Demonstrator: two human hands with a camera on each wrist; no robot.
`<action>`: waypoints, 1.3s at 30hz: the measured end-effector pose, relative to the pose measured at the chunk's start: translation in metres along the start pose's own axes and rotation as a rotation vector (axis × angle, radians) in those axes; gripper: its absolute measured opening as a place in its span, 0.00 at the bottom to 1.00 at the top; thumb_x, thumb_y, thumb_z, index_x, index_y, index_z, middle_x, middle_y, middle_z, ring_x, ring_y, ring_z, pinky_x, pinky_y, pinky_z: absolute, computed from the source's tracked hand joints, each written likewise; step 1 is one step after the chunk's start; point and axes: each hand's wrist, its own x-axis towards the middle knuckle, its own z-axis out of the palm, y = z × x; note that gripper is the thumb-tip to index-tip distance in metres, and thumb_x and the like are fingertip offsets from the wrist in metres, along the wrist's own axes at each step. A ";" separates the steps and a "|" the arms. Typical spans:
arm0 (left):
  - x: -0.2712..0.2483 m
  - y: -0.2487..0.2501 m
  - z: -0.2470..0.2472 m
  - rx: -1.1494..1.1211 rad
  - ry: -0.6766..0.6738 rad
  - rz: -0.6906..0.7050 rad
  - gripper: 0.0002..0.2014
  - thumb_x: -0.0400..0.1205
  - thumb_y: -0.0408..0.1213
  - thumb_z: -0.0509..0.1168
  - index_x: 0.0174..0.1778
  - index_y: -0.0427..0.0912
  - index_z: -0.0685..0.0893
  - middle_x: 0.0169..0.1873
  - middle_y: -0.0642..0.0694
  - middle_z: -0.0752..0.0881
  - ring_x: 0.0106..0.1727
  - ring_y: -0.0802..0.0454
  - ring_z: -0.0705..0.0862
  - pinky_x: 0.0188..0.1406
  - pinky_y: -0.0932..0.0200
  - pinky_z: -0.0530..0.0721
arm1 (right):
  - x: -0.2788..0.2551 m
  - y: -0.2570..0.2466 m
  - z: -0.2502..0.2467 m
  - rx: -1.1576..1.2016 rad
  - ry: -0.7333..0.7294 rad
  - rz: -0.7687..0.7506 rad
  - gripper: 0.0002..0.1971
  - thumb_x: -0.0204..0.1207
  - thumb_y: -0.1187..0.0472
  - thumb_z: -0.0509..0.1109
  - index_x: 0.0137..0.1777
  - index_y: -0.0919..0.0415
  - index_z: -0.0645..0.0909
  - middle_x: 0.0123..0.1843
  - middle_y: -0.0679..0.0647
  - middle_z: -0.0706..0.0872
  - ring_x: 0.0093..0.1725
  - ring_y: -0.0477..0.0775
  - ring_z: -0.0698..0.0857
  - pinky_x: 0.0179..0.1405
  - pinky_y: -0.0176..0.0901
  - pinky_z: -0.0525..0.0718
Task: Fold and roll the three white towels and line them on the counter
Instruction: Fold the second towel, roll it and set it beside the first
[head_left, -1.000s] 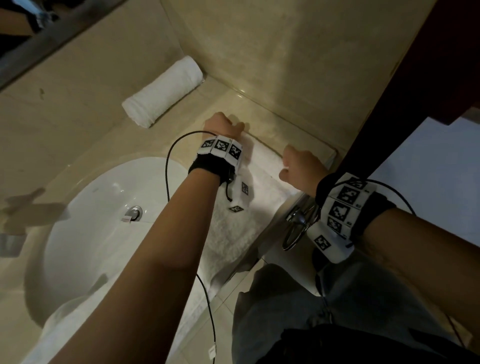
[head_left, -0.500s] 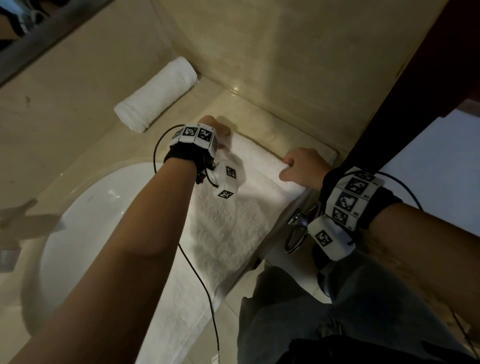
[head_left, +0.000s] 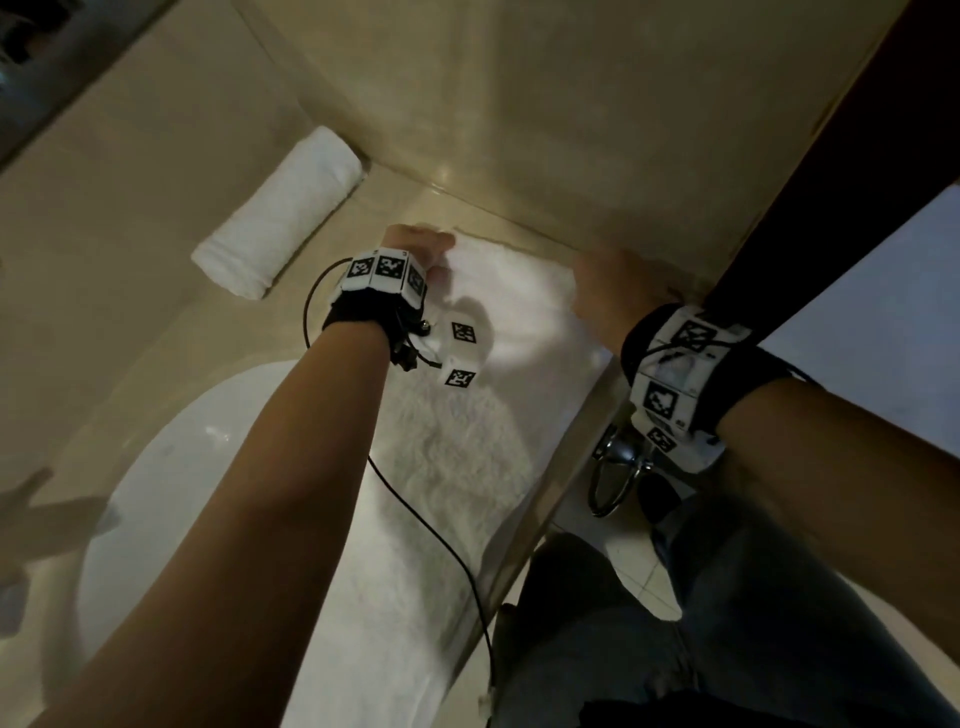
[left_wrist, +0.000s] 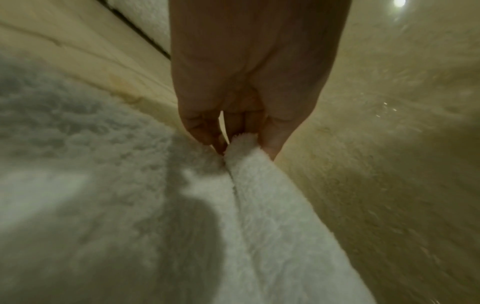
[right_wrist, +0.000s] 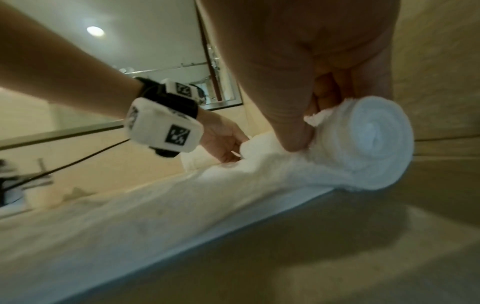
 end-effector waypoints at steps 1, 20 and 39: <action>0.002 0.001 -0.001 0.018 -0.015 0.006 0.06 0.79 0.33 0.68 0.47 0.33 0.86 0.47 0.38 0.85 0.42 0.47 0.84 0.48 0.59 0.84 | -0.002 -0.003 0.003 -0.033 0.026 -0.003 0.12 0.81 0.71 0.57 0.59 0.71 0.79 0.64 0.67 0.79 0.64 0.67 0.79 0.59 0.54 0.78; 0.008 -0.025 -0.021 0.190 -0.173 0.297 0.28 0.76 0.17 0.62 0.69 0.47 0.79 0.37 0.53 0.83 0.29 0.64 0.79 0.34 0.72 0.81 | -0.029 -0.020 0.005 0.114 0.008 -0.033 0.12 0.79 0.72 0.59 0.58 0.68 0.81 0.61 0.64 0.81 0.62 0.65 0.80 0.56 0.52 0.80; -0.009 -0.016 -0.038 0.852 -0.154 0.531 0.19 0.70 0.20 0.71 0.45 0.43 0.72 0.45 0.42 0.78 0.45 0.48 0.76 0.43 0.63 0.69 | -0.037 -0.023 -0.003 0.372 -0.175 0.171 0.24 0.70 0.55 0.76 0.60 0.69 0.74 0.59 0.65 0.83 0.59 0.64 0.82 0.47 0.46 0.78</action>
